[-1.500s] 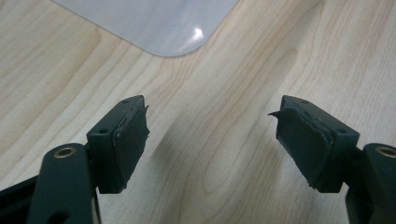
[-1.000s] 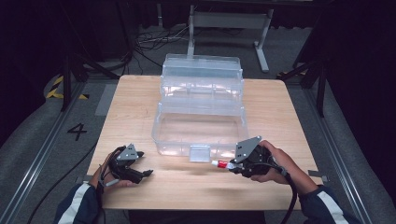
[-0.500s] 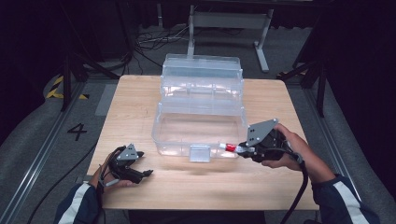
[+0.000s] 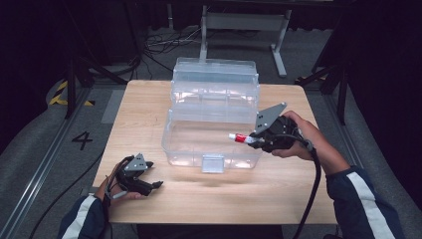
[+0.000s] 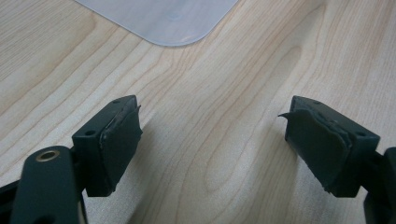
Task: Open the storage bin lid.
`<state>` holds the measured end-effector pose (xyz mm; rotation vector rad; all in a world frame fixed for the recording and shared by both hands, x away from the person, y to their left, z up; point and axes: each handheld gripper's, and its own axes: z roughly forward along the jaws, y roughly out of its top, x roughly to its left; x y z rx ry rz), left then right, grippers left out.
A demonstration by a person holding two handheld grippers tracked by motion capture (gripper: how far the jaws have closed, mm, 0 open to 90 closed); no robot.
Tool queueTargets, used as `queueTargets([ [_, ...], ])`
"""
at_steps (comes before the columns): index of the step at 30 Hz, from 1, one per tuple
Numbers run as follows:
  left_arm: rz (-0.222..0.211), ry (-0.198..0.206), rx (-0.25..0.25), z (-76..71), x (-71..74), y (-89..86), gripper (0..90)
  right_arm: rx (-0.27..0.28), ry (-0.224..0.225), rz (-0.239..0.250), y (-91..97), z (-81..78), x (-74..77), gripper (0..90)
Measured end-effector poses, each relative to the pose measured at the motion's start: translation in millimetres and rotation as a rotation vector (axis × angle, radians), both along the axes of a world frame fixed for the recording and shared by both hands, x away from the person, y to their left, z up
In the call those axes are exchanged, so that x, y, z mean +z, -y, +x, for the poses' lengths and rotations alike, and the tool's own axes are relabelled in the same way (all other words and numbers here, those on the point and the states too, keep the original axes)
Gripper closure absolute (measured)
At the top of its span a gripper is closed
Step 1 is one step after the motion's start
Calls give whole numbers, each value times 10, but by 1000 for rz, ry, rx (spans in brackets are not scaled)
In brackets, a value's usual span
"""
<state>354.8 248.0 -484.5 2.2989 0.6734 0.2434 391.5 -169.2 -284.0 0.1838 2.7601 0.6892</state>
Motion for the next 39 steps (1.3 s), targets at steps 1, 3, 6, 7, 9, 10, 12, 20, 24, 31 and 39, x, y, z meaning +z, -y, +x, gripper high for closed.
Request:
queueTargets([
  [1,0,0,0,0,0,0,184,7,-3,-9,-43,38,-1,710],
  [3,0,0,0,0,0,0,184,5,0,-28,-124,99,-6,710],
  [6,0,0,0,0,0,0,184,5,-5,-36,-181,158,-12,710],
  [7,0,0,0,0,0,0,184,10,-5,-39,-209,189,-25,710],
  [9,0,0,0,0,0,0,184,4,-24,-58,-285,270,-85,710],
  [10,0,0,0,-1,0,0,185,4,-29,-68,-303,302,-107,710],
  [12,0,0,1,-1,0,0,184,0,-35,-74,-318,331,-132,710],
  [20,-1,0,0,0,0,0,184,-34,-94,-160,-412,579,-434,710],
  [24,-1,-1,0,0,0,0,184,-21,-109,-190,-453,664,-583,710],
  [31,-1,0,0,-1,-1,1,184,-16,-131,-203,-463,723,-676,710],
  [39,-1,0,0,0,0,1,184,-10,-155,-230,-470,770,-802,710],
])
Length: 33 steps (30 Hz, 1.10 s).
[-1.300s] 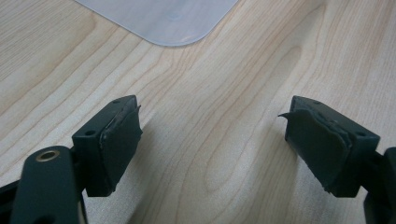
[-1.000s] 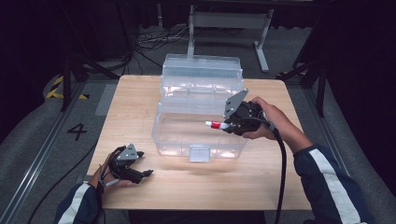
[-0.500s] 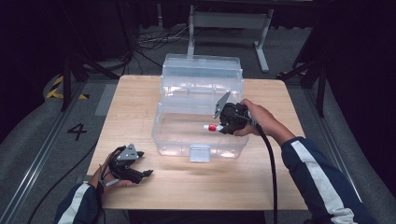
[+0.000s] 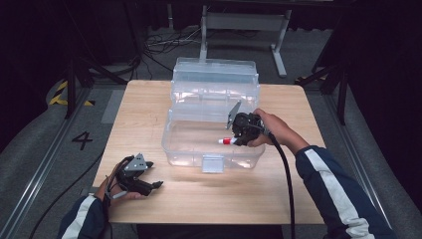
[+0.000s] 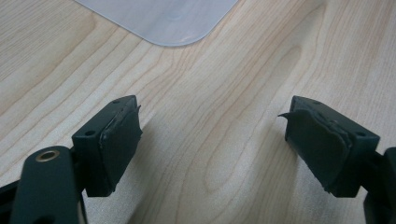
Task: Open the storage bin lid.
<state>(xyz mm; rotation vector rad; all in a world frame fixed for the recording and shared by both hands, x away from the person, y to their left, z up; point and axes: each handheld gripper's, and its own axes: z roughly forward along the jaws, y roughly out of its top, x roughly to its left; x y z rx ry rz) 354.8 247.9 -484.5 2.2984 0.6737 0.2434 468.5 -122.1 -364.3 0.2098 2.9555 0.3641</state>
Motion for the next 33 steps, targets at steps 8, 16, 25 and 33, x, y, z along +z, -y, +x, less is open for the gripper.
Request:
queueTargets([
  [8,0,-1,0,0,0,0,184,8,-30,-35,-2,16,-109,710],
  [16,0,-1,0,0,0,0,184,27,-59,-46,-21,13,-193,710],
  [25,0,0,0,0,0,0,184,59,-84,-74,-42,16,-243,710],
  [33,0,-1,-1,1,0,-1,184,68,-90,-98,-46,10,-258,709],
])
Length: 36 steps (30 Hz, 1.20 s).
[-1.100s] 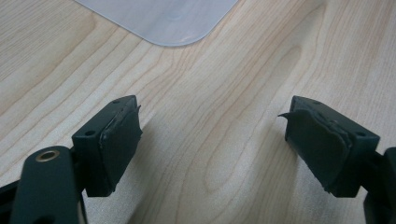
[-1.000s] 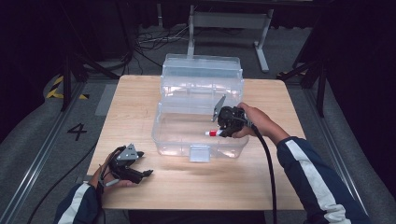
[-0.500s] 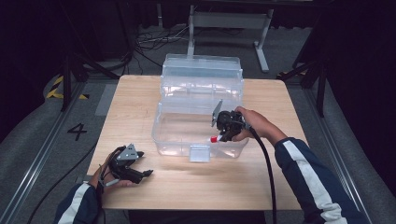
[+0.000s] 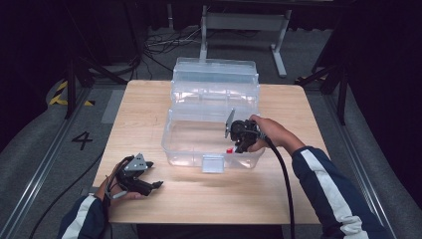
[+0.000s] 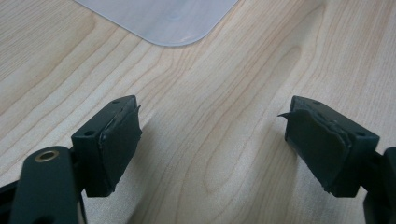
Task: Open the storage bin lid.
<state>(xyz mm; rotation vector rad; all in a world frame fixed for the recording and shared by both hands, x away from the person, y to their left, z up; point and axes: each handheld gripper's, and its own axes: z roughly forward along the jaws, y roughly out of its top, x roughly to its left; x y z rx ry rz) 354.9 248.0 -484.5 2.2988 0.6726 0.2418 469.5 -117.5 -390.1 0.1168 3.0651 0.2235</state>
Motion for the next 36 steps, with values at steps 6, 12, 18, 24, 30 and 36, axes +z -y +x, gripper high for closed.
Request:
queueTargets([
  [6,0,0,0,0,0,0,183,1,-11,-7,-3,-2,-26,705],
  [12,0,0,0,0,0,0,184,-7,-16,-16,22,1,-27,697],
  [18,0,-1,0,1,0,0,183,-10,3,0,70,-5,50,692],
  [24,1,1,1,0,0,1,183,-28,19,45,149,-15,140,690],
  [30,1,1,1,-1,0,2,183,-42,44,103,236,-26,226,677],
  [36,9,-3,6,-2,10,13,186,-76,79,173,352,-23,332,659],
])
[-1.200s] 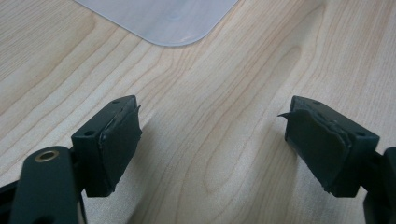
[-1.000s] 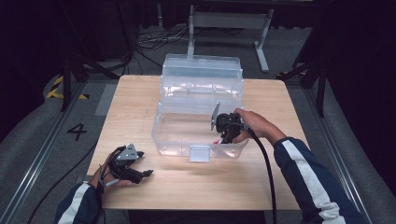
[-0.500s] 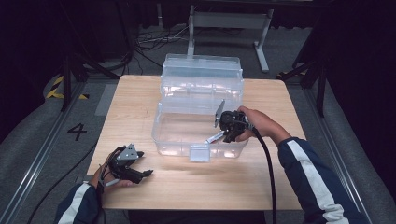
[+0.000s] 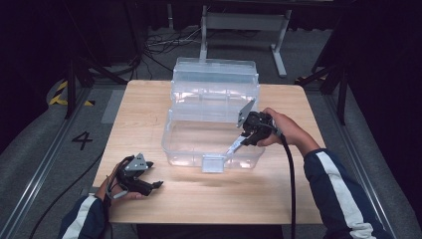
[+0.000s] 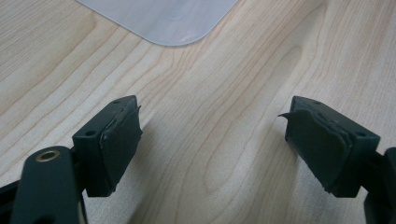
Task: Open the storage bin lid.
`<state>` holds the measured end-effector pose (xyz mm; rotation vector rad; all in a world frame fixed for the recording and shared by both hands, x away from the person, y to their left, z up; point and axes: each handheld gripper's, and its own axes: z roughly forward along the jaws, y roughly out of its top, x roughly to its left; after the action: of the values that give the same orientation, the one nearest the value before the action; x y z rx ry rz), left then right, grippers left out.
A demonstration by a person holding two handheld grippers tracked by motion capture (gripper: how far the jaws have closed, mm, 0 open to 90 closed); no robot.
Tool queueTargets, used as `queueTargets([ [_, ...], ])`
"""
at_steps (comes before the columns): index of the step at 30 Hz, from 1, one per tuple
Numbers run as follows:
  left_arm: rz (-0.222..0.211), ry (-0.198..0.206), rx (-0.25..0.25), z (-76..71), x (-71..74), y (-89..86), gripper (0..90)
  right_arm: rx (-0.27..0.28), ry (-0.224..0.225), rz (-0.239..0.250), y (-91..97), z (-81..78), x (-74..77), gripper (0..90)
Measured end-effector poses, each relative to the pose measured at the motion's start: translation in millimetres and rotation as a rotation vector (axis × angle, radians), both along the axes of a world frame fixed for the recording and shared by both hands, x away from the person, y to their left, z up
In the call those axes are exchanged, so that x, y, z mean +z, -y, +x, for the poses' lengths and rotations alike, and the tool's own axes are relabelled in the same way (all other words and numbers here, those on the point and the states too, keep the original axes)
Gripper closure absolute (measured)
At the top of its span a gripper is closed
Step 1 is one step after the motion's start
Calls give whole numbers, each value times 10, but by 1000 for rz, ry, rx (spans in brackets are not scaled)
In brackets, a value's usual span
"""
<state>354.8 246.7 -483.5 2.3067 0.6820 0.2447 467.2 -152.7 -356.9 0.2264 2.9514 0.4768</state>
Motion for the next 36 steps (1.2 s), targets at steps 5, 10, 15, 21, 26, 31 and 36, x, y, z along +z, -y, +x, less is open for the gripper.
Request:
queueTargets([
  [5,37,6,-1,-12,47,60,232,-33,48,97,144,31,126,651],
  [10,32,25,-11,-27,113,106,253,-61,97,180,269,49,229,641],
  [15,21,68,-12,-18,240,113,271,-119,138,265,424,82,311,631],
  [21,-2,115,-3,-2,397,105,278,-137,159,337,513,94,384,608],
  [26,-31,166,-11,-3,617,139,283,-164,203,386,564,103,492,608],
  [31,-60,205,-23,12,812,211,306,-187,262,437,578,158,618,599],
  [36,-56,193,-53,62,885,324,347,-223,286,472,560,280,692,587],
])
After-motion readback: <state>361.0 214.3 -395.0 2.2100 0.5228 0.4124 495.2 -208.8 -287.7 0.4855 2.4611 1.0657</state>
